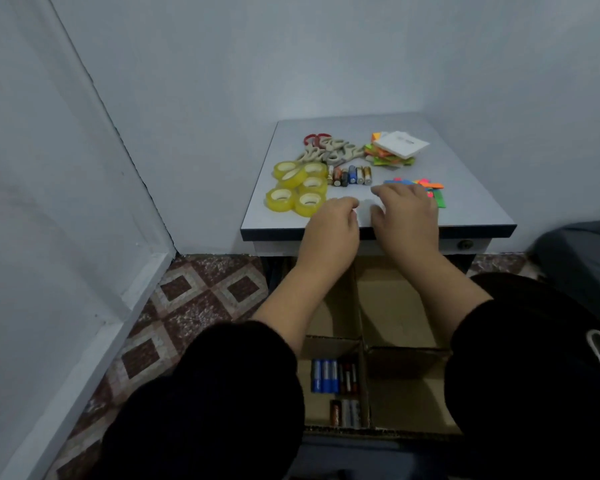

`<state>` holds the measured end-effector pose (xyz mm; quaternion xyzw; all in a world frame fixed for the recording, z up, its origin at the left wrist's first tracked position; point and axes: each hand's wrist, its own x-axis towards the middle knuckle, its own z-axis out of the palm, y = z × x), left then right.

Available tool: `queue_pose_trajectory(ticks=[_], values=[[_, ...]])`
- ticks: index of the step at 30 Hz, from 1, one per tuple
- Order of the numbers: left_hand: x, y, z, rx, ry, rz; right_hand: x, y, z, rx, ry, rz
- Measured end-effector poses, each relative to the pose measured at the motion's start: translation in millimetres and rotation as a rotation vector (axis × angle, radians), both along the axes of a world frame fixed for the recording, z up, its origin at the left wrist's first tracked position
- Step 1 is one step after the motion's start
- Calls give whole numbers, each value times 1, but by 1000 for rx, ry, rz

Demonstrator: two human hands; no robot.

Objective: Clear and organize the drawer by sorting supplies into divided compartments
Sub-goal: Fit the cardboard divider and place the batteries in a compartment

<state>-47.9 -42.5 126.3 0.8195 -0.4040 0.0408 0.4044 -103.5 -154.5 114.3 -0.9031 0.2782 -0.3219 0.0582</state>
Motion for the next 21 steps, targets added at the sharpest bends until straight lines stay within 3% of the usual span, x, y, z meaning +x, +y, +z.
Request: queue_pose_trajectory(ticks=[7,14,17,21], values=[[28,-69,11,370,-96,111,28,-30,10,-130,318,-83],[51,-94,19,506,-77,111,29,-34,11,-109,414,-56],[51,-95,20,490,-79,112,28,-36,6,-117,333,-42],[44,-85,8,258,-54,169,27,-37,-3,-189,174,-76]])
